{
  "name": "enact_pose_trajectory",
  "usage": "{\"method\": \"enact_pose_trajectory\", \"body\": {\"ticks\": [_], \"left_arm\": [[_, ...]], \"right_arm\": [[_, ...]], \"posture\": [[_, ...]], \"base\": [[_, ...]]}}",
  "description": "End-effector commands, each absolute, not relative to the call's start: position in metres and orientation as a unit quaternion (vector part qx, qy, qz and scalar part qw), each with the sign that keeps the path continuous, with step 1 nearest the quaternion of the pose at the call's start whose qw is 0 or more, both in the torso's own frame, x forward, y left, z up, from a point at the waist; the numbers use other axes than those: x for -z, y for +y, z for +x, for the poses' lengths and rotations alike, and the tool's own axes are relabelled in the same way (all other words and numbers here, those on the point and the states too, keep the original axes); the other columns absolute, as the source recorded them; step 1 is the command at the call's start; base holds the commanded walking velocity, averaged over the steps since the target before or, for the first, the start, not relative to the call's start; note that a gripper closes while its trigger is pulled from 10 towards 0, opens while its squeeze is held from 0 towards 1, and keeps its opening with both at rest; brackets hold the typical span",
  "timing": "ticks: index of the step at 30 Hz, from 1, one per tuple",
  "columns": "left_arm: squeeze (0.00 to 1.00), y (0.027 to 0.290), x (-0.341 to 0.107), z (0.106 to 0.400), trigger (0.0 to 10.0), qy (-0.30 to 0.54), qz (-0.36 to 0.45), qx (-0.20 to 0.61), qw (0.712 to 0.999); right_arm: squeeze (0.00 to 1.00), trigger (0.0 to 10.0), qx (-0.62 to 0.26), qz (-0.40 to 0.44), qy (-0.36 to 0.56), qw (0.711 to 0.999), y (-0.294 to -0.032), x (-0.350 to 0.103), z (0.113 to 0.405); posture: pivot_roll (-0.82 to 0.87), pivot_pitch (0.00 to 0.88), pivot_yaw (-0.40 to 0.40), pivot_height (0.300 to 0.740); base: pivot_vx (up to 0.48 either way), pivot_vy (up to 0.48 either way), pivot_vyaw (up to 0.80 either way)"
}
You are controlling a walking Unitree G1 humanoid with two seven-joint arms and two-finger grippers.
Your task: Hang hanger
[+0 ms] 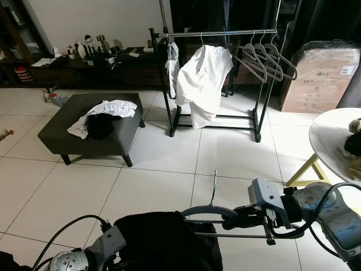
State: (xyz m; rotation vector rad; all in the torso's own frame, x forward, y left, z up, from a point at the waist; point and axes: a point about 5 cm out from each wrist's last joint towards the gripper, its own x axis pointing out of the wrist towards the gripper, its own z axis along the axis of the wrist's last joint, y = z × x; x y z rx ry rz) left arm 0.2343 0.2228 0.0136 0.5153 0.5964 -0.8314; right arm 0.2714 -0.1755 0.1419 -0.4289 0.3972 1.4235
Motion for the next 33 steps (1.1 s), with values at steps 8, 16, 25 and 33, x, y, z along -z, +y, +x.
{"method": "enact_pose_trajectory", "body": {"ticks": [8,16,25,33], "left_arm": [[0.00,0.225,-0.015,0.234,0.0,0.276,0.258,0.397,0.837],[0.00,0.223,-0.020,0.238,0.0,0.259,0.252,0.393,0.845],[0.00,0.222,-0.023,0.239,0.0,0.246,0.248,0.389,0.852],[0.00,0.222,-0.027,0.243,0.0,0.233,0.246,0.382,0.860]], "right_arm": [[0.00,0.0,-0.645,-0.192,0.147,0.725,-0.173,-0.155,0.275],[0.00,0.0,-0.645,-0.190,0.150,0.725,-0.173,-0.153,0.274],[0.00,0.0,-0.643,-0.189,0.158,0.725,-0.174,-0.148,0.273],[0.00,0.0,-0.643,-0.186,0.160,0.726,-0.174,-0.147,0.273]], "posture": [[-0.12,0.106,0.084,0.740],[-0.12,0.106,0.083,0.740],[-0.12,0.106,0.082,0.740],[-0.12,0.106,0.081,0.740]], "base": [[0.000,0.000,0.00],[0.000,0.000,0.00],[0.000,0.000,0.00],[0.000,0.000,0.00]]}}
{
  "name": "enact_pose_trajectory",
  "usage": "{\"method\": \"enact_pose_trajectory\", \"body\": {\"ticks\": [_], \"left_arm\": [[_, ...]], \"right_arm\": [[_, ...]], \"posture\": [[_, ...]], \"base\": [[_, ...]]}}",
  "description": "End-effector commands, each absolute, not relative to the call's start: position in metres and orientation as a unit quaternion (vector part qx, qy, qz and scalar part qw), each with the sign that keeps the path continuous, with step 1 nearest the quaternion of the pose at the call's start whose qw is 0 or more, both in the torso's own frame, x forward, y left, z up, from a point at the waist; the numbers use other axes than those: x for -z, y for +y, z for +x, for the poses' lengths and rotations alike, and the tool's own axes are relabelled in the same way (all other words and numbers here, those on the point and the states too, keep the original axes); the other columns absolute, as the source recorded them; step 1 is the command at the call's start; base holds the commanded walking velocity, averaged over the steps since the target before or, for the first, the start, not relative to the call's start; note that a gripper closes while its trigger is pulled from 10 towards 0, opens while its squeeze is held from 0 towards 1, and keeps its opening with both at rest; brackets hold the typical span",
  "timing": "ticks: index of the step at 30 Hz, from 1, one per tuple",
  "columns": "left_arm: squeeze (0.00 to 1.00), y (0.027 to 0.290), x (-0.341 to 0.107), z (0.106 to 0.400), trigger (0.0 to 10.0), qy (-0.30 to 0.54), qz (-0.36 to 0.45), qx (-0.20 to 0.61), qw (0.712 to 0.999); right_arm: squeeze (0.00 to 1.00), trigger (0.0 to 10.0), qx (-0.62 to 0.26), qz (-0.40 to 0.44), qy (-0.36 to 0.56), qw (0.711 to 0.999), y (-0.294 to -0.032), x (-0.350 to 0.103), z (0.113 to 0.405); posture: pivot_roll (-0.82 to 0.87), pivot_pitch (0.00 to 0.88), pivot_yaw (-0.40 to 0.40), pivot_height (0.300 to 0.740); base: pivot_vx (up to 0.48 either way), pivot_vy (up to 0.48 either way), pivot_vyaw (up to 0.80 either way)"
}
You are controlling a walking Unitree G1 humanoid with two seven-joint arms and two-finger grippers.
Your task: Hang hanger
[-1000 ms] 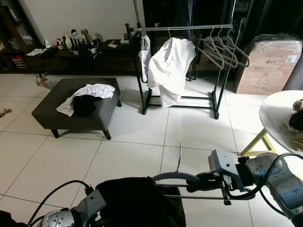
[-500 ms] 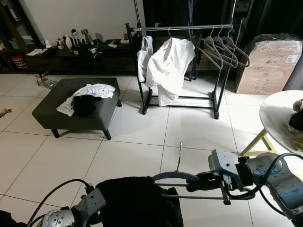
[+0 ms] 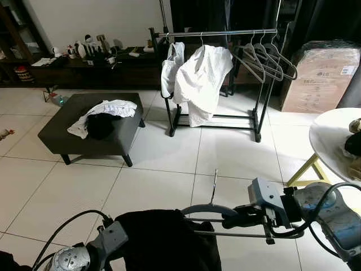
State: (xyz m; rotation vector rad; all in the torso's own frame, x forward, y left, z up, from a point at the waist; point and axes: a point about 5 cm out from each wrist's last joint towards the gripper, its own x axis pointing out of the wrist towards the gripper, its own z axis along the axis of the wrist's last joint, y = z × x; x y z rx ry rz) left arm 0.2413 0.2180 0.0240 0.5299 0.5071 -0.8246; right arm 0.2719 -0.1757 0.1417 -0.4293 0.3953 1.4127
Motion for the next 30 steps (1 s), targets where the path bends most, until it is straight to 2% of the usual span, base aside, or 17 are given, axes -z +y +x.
{"method": "enact_pose_trajectory", "body": {"ticks": [1,10,13,16,20,24,28,30], "left_arm": [[0.00,0.221,-0.028,0.244,0.0,0.231,0.245,0.381,0.861],[0.00,0.222,-0.035,0.247,0.0,0.212,0.233,0.363,0.877],[0.00,0.227,-0.044,0.251,0.0,0.197,0.216,0.340,0.894],[0.00,0.235,-0.050,0.251,0.0,0.191,0.217,0.325,0.900],[0.00,0.252,-0.058,0.251,0.0,0.192,0.227,0.300,0.907],[0.00,0.259,-0.064,0.253,0.0,0.187,0.230,0.284,0.912],[0.00,0.274,-0.077,0.263,0.0,0.166,0.241,0.224,0.930],[0.00,0.285,-0.090,0.273,0.0,0.140,0.247,0.167,0.944]], "right_arm": [[0.00,0.0,-0.642,-0.186,0.160,0.726,-0.174,-0.147,0.273],[0.00,0.0,-0.621,-0.200,0.181,0.736,-0.179,-0.136,0.276],[0.00,0.0,-0.581,-0.229,0.218,0.750,-0.192,-0.117,0.281],[0.00,0.0,-0.559,-0.211,0.244,0.764,-0.200,-0.103,0.281],[0.00,0.0,-0.500,-0.252,0.307,0.769,-0.220,-0.075,0.279],[0.00,0.0,-0.475,-0.253,0.331,0.775,-0.229,-0.062,0.277],[0.00,0.0,-0.450,-0.268,0.368,0.769,-0.242,-0.045,0.269],[0.00,0.0,-0.442,-0.282,0.385,0.759,-0.248,-0.036,0.263]], "posture": [[-0.12,0.106,0.081,0.740],[-0.12,0.104,0.081,0.740],[-0.12,0.105,0.080,0.740],[-0.11,0.107,0.079,0.740],[-0.11,0.110,0.081,0.740],[-0.10,0.110,0.082,0.740],[-0.10,0.113,0.081,0.740],[-0.10,0.115,0.081,0.740]], "base": [[0.000,0.000,0.00],[0.000,0.000,0.00],[0.000,0.000,0.00],[0.000,0.000,0.00],[0.000,0.000,0.00],[0.000,0.000,0.00],[0.000,0.000,0.00],[0.000,0.000,0.00]]}}
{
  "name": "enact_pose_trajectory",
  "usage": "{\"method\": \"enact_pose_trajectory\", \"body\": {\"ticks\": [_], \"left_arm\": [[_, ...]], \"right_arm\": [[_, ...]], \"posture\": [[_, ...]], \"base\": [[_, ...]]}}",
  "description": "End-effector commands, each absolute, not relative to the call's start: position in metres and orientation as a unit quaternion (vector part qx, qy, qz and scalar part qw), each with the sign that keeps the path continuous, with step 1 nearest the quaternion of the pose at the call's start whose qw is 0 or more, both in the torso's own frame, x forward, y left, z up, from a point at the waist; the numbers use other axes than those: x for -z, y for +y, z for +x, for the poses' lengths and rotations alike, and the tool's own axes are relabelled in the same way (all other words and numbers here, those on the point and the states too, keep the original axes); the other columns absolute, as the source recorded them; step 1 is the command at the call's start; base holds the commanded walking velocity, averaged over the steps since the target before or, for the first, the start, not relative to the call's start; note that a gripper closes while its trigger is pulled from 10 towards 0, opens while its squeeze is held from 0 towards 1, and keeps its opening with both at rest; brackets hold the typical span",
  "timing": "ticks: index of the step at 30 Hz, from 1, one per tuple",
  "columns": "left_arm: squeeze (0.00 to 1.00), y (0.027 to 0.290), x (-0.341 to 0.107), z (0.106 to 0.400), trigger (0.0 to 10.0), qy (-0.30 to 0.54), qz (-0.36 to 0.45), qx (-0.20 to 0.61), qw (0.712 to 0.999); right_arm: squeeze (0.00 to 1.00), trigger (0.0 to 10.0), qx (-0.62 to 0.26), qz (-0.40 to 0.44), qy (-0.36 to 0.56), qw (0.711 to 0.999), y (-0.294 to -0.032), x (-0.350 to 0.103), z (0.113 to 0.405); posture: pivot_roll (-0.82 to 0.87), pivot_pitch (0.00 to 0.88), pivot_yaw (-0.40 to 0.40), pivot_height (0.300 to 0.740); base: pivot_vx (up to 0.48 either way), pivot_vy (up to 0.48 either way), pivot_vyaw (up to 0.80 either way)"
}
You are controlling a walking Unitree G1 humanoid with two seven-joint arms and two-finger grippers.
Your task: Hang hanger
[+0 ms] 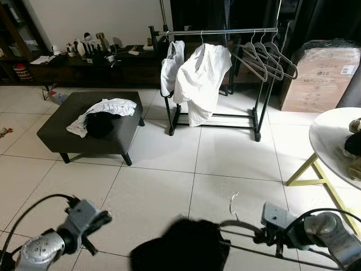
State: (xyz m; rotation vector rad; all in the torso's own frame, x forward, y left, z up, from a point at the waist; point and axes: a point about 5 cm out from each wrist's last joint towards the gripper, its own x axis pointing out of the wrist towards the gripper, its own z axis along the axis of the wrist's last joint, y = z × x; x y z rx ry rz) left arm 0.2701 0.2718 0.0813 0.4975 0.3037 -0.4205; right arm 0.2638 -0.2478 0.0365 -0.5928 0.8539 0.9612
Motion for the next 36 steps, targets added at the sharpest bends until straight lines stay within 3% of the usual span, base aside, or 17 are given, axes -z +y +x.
{"method": "enact_pose_trajectory", "body": {"ticks": [1,8,9,10,11,17,18,21,26,36], "left_arm": [[0.00,0.291,-0.100,0.279,0.0,0.118,0.237,0.125,0.956],[0.00,0.274,-0.109,0.286,0.0,0.081,0.168,0.136,0.973],[0.00,0.262,-0.104,0.282,1.0,0.089,0.173,0.179,0.964],[0.00,0.255,-0.100,0.279,4.1,0.098,0.180,0.208,0.957],[0.00,0.246,-0.094,0.274,10.0,0.110,0.187,0.245,0.945],[0.00,0.232,-0.087,0.262,10.0,0.150,0.155,0.326,0.921],[1.00,0.230,-0.087,0.259,10.0,0.159,0.146,0.345,0.913],[1.00,0.230,-0.088,0.254,10.0,0.179,0.139,0.371,0.901],[1.00,0.232,-0.088,0.230,10.0,0.245,0.141,0.462,0.841],[1.00,0.233,-0.084,0.207,10.0,0.303,0.165,0.517,0.783]], "right_arm": [[0.00,0.0,-0.435,-0.281,0.394,0.759,-0.250,-0.031,0.261],[0.00,0.0,-0.450,-0.237,0.359,0.783,-0.238,-0.034,0.264],[0.00,0.0,-0.462,-0.243,0.345,0.780,-0.233,-0.038,0.266],[0.00,0.0,-0.469,-0.246,0.335,0.779,-0.231,-0.041,0.267],[0.00,0.0,-0.478,-0.247,0.321,0.779,-0.227,-0.045,0.270],[0.00,0.0,-0.528,-0.239,0.249,0.776,-0.206,-0.074,0.280],[0.00,0.0,-0.544,-0.240,0.228,0.771,-0.199,-0.084,0.281],[0.00,0.0,-0.557,-0.249,0.217,0.762,-0.196,-0.092,0.282],[0.00,0.0,-0.596,-0.266,0.188,0.734,-0.181,-0.109,0.281],[0.00,0.0,-0.627,-0.269,0.166,0.712,-0.163,-0.121,0.278]], "posture": [[-0.10,0.116,0.081,0.740],[-0.10,0.117,0.083,0.740],[-0.10,0.116,0.084,0.740],[-0.10,0.116,0.084,0.740],[-0.11,0.116,0.085,0.740],[-0.11,0.114,0.086,0.740],[-0.11,0.114,0.086,0.740],[-0.11,0.113,0.086,0.740],[-0.10,0.110,0.083,0.740],[-0.10,0.108,0.082,0.740]], "base": [[0.000,0.000,0.00],[0.000,0.000,0.00],[0.000,0.000,0.00],[0.000,0.000,0.00],[0.000,0.000,0.00],[0.000,0.000,0.00],[0.000,0.000,0.00],[0.000,0.000,0.00],[0.000,0.000,0.00],[0.000,0.000,0.00]]}}
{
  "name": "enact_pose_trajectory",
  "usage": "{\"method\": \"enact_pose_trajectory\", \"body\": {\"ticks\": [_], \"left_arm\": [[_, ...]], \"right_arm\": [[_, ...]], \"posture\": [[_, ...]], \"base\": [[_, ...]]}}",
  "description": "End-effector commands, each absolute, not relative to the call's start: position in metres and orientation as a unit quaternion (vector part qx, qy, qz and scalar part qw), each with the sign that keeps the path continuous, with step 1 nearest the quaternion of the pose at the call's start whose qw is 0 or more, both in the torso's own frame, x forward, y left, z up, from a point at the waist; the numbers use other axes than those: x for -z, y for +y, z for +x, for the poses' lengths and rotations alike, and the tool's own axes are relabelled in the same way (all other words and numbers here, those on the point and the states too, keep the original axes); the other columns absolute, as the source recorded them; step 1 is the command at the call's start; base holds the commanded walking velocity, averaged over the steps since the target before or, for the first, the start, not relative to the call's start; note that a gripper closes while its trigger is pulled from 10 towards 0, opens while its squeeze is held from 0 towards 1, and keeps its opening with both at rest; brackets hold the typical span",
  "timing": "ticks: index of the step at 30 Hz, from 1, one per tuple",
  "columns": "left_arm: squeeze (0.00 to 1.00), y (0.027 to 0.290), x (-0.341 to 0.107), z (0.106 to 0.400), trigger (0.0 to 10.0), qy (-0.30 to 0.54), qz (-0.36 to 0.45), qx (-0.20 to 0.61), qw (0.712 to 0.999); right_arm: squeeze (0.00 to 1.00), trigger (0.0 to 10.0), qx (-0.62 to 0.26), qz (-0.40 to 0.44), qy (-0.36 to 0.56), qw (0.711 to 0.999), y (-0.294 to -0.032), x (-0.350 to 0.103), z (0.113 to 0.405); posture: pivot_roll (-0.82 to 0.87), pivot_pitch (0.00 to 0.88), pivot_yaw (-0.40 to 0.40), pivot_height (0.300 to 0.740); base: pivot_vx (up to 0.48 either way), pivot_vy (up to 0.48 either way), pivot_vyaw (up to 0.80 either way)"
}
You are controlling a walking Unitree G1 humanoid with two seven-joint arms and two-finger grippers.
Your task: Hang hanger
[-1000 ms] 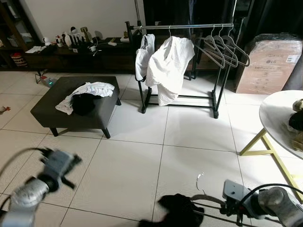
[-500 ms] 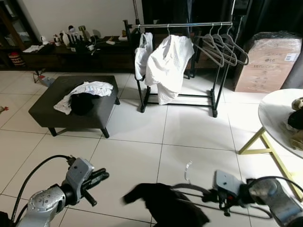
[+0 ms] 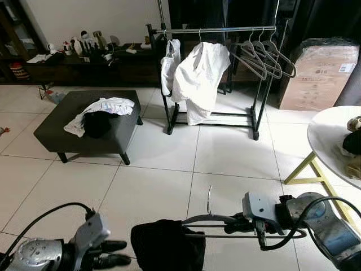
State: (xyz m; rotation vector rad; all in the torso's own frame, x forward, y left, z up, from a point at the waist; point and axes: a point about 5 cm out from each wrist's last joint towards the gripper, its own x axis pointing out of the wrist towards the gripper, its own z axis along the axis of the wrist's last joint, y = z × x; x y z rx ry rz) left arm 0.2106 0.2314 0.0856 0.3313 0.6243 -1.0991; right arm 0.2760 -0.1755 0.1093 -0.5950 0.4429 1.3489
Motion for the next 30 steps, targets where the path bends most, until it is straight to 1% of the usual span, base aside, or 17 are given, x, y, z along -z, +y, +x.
{"method": "enact_pose_trajectory", "body": {"ticks": [1,2,5,9,14,19,21,24,26,27,28,29,30], "left_arm": [[1.00,0.233,-0.083,0.208,10.0,0.302,0.173,0.512,0.785],[1.00,0.233,-0.083,0.208,10.0,0.302,0.173,0.512,0.785],[1.00,0.228,-0.084,0.214,10.0,0.281,0.172,0.488,0.808],[1.00,0.226,-0.086,0.215,10.0,0.274,0.163,0.480,0.817],[1.00,0.230,-0.089,0.211,10.0,0.282,0.166,0.482,0.813],[1.00,0.232,-0.094,0.204,10.0,0.294,0.162,0.492,0.803],[1.00,0.234,-0.099,0.200,10.0,0.301,0.164,0.501,0.794],[1.00,0.235,-0.105,0.200,10.0,0.299,0.173,0.501,0.793],[1.00,0.239,-0.111,0.209,10.0,0.278,0.186,0.473,0.815],[1.00,0.239,-0.111,0.209,10.0,0.278,0.186,0.473,0.815],[1.00,0.241,-0.114,0.213,10.0,0.269,0.186,0.461,0.825],[1.00,0.241,-0.114,0.214,10.0,0.264,0.188,0.456,0.829],[1.00,0.244,-0.112,0.220,10.0,0.252,0.204,0.433,0.841]], "right_arm": [[0.00,0.0,-0.631,-0.269,0.164,0.709,-0.161,-0.122,0.277],[0.00,0.0,-0.631,-0.269,0.164,0.709,-0.161,-0.122,0.277],[0.00,0.0,-0.645,-0.265,0.154,0.700,-0.155,-0.130,0.274],[0.00,0.0,-0.647,-0.266,0.158,0.697,-0.158,-0.132,0.272],[0.00,0.0,-0.647,-0.263,0.167,0.696,-0.161,-0.131,0.271],[0.00,0.0,-0.639,-0.261,0.175,0.702,-0.165,-0.129,0.272],[0.00,0.0,-0.625,-0.261,0.183,0.713,-0.170,-0.124,0.277],[0.00,0.0,-0.620,-0.260,0.190,0.716,-0.173,-0.121,0.279],[0.00,0.0,-0.624,-0.259,0.193,0.712,-0.173,-0.121,0.278],[0.00,0.0,-0.624,-0.259,0.193,0.712,-0.173,-0.121,0.278],[0.00,0.0,-0.628,-0.259,0.191,0.708,-0.172,-0.122,0.276],[0.00,0.0,-0.630,-0.259,0.189,0.707,-0.172,-0.124,0.276],[0.00,0.0,-0.634,-0.260,0.185,0.704,-0.170,-0.127,0.275]], "posture": [[-0.10,0.108,0.082,0.740],[-0.10,0.108,0.082,0.740],[-0.10,0.106,0.081,0.740],[-0.10,0.103,0.080,0.740],[-0.10,0.095,0.081,0.740],[-0.10,0.090,0.081,0.740],[-0.09,0.083,0.081,0.740],[-0.09,0.082,0.081,0.740],[-0.08,0.081,0.080,0.740],[-0.08,0.081,0.080,0.740],[-0.09,0.080,0.079,0.740],[-0.09,0.081,0.079,0.740],[-0.09,0.084,0.079,0.740]], "base": [[0.000,0.000,0.00],[0.000,0.000,0.00],[0.000,0.000,0.00],[0.000,0.000,0.00],[0.000,0.000,0.00],[0.000,0.000,0.00],[0.000,0.000,0.00],[0.000,0.000,0.00],[0.000,0.000,0.00],[0.000,0.000,0.00],[0.000,0.000,0.00],[0.000,0.000,0.00],[0.000,0.000,0.00]]}}
